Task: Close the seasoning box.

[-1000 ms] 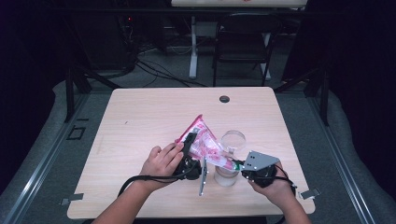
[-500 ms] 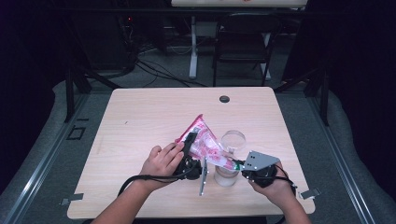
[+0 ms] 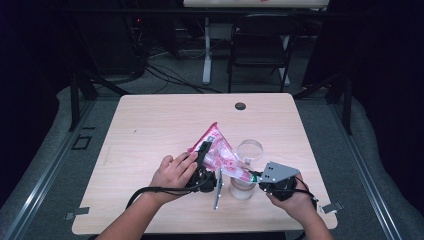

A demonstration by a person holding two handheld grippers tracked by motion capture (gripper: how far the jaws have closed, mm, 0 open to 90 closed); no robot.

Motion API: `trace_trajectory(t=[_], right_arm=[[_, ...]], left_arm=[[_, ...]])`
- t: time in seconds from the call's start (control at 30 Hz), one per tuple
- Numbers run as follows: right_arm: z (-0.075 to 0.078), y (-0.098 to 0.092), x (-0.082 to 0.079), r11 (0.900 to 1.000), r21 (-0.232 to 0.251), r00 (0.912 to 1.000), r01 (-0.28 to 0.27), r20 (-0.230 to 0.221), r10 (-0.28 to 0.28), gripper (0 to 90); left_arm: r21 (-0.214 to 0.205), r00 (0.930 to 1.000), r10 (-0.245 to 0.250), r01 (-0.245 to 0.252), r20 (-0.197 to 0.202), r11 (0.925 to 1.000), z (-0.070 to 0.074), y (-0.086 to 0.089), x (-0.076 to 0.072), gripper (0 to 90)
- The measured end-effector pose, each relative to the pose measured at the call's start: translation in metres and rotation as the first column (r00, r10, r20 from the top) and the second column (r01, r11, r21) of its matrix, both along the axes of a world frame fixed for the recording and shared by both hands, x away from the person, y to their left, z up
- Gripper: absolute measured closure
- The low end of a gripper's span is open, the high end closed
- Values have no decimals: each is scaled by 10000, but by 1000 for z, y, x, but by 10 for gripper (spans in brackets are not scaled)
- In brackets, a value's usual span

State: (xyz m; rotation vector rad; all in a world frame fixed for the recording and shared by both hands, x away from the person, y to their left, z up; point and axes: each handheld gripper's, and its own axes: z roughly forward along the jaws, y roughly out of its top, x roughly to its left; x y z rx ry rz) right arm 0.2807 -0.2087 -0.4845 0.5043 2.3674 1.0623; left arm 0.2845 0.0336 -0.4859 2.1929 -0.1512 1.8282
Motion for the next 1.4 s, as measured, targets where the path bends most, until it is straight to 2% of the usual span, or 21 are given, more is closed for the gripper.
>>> trace_trajectory(t=[0.27,0.43,0.8,1.13,1.4], right_arm=[[0,-1,0,10000,64,10000,-27,-29,28,900],[1,-1,0,10000,77,10000,-26,-3,26,900],[2,-1,-1,9999,97,10000,-38,17,38,900],[0,-2,-1,10000,-12,10000,-16,-48,16,900],[-2,-3,0,9999,-124,10000,8,-91,-9,900]], left_arm=[[160,9999,-60,58,127,9999,3,-1,0,650],[100,10000,1,-1,66,10000,4,-2,1,650],[118,9998,-53,51,189,9999,5,-2,-1,650],[237,9990,-141,131,419,9996,4,-4,-3,651],[390,9992,-184,170,368,9991,4,-5,-3,650]])
